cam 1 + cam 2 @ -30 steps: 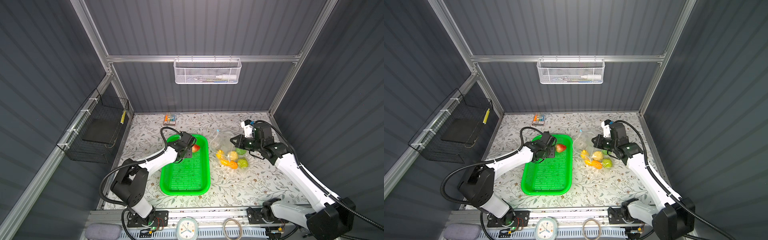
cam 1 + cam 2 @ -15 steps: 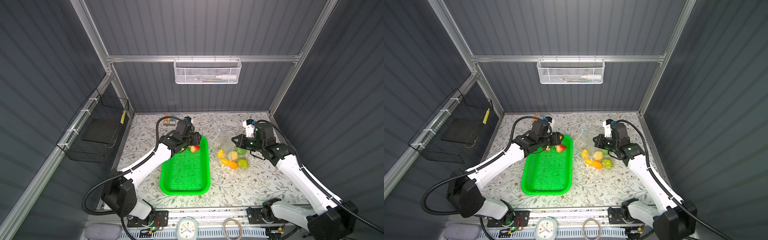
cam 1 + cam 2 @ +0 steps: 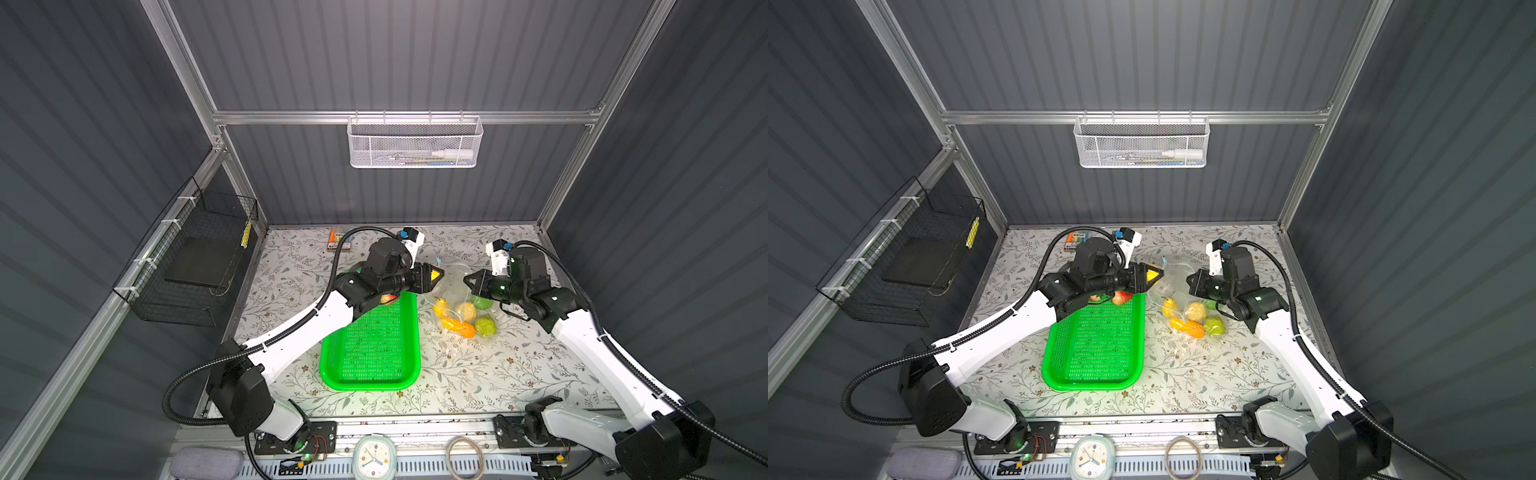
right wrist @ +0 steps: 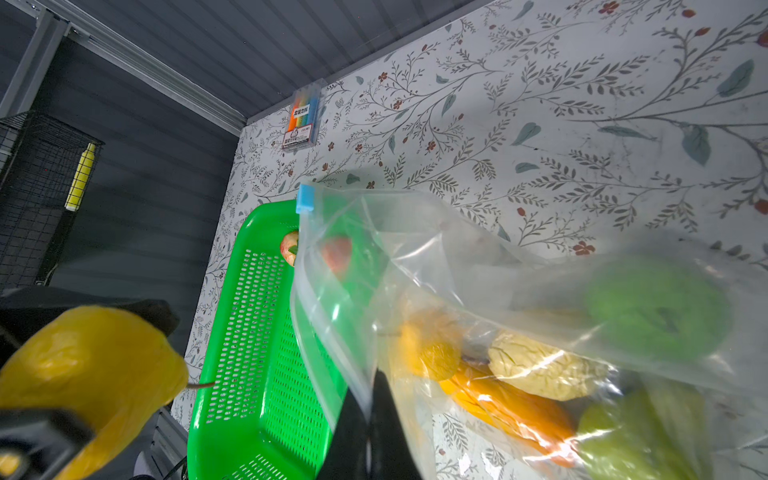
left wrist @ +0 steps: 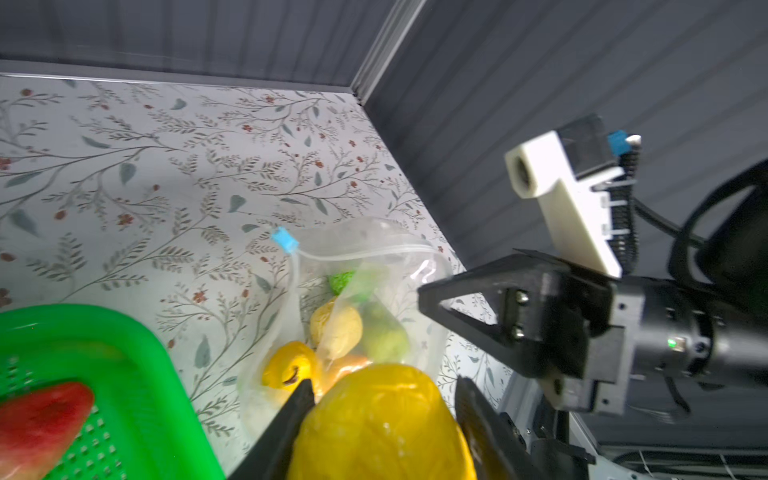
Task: Place the food in the zip-top bag and seal the zipper
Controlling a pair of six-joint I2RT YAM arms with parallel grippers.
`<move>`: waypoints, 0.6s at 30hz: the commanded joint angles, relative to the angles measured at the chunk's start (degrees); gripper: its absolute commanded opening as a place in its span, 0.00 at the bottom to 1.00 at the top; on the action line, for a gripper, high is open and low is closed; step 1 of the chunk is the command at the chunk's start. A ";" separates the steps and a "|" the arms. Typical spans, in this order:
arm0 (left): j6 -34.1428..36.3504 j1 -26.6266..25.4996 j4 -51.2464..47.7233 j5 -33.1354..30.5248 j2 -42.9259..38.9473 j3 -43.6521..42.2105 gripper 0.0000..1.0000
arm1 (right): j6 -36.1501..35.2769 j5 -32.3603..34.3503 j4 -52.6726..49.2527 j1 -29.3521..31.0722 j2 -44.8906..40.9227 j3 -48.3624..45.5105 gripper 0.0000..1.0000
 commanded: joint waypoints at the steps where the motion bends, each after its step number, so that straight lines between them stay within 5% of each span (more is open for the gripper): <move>1: -1.36 -0.34 3.00 2.78 1.92 1.47 0.52 | 0.23 -0.03 0.77 0.13 0.17 -0.66 0.00; 18: -3.45 -0.51 7.93 1.15 14.19 2.15 0.53 | 6.72 -8.28 9.60 0.44 -3.56 -4.25 0.00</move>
